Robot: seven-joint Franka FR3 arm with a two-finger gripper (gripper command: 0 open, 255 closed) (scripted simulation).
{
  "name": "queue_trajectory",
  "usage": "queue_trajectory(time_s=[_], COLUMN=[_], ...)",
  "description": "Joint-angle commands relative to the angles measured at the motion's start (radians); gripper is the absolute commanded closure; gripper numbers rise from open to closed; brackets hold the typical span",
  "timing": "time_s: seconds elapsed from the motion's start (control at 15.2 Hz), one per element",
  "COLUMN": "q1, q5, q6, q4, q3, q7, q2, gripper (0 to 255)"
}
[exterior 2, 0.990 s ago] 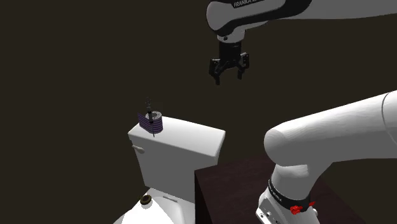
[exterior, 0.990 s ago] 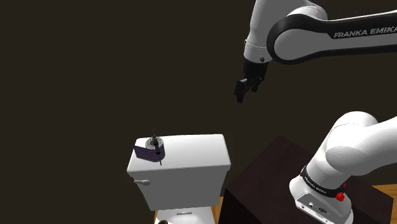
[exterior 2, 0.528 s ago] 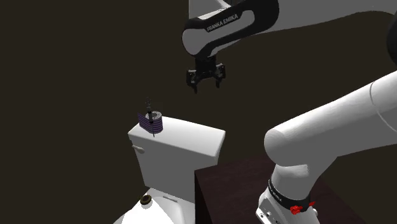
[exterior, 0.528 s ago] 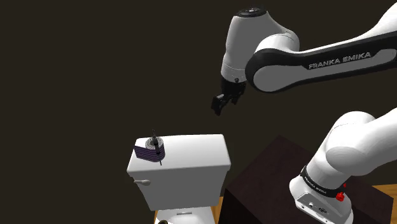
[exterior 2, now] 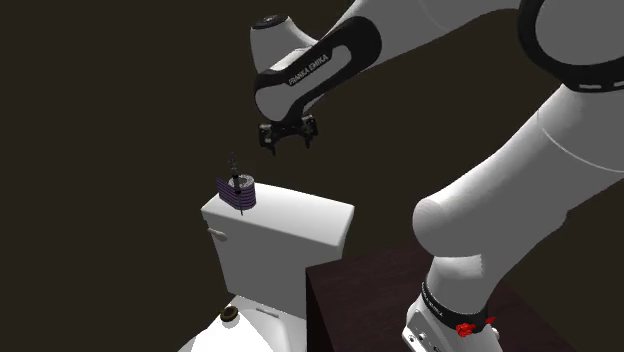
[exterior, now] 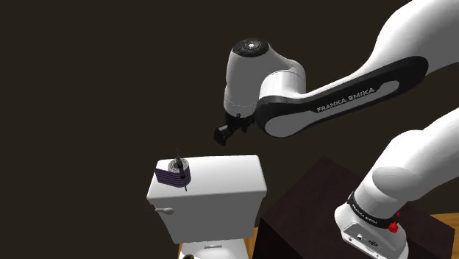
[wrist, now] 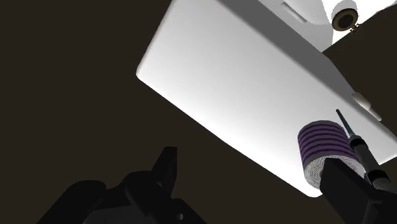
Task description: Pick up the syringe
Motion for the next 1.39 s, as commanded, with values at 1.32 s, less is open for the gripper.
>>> queue_trajectory(time_s=[1.32], q1=[0.13], q5=[-0.969], q6=[-0.142], q4=[0.561], q3=[0.137], q7=[0.87], q2=[0.852], gripper=[0])
